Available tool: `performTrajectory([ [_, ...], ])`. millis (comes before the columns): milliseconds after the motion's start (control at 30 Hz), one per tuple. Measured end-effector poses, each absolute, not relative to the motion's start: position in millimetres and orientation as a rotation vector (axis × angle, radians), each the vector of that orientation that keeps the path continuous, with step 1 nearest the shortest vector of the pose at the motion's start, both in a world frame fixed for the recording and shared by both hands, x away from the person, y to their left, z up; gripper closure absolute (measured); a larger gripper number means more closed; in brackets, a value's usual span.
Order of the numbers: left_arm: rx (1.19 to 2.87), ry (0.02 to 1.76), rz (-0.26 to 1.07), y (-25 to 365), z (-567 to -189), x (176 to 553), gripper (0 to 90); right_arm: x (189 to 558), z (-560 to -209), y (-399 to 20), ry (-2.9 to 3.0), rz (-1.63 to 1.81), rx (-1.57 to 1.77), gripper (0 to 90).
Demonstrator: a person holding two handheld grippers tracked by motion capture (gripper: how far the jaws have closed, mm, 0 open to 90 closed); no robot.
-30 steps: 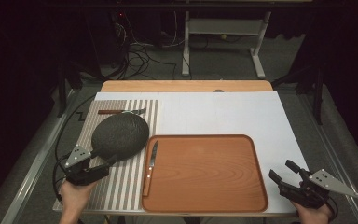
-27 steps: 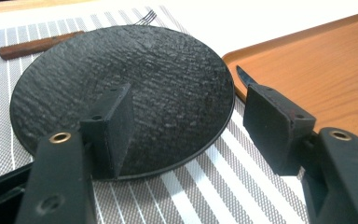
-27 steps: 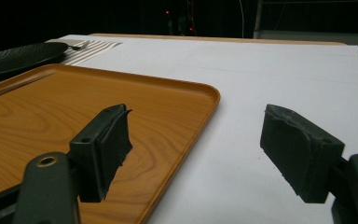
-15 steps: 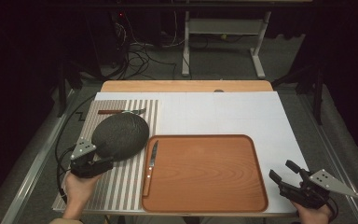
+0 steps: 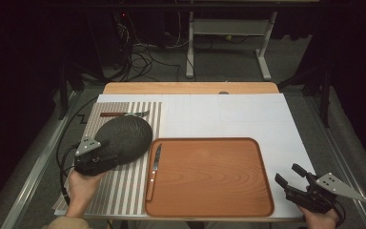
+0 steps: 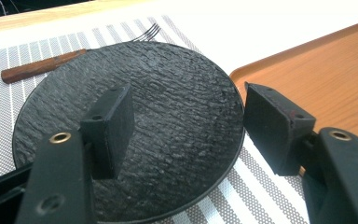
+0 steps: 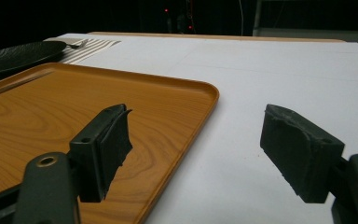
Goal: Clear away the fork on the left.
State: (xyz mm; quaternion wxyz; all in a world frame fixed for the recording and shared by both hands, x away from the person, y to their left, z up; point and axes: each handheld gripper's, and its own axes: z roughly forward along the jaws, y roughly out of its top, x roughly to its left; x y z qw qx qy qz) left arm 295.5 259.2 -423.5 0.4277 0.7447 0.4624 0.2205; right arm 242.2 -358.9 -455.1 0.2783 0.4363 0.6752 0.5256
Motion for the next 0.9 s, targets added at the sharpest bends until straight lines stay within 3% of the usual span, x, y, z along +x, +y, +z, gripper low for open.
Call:
performTrajectory([
  [900,1.867,1.172,0.555,252,-416,320,31.5,242,-455,-360,1.811,1.416,1.163,24.4],
])
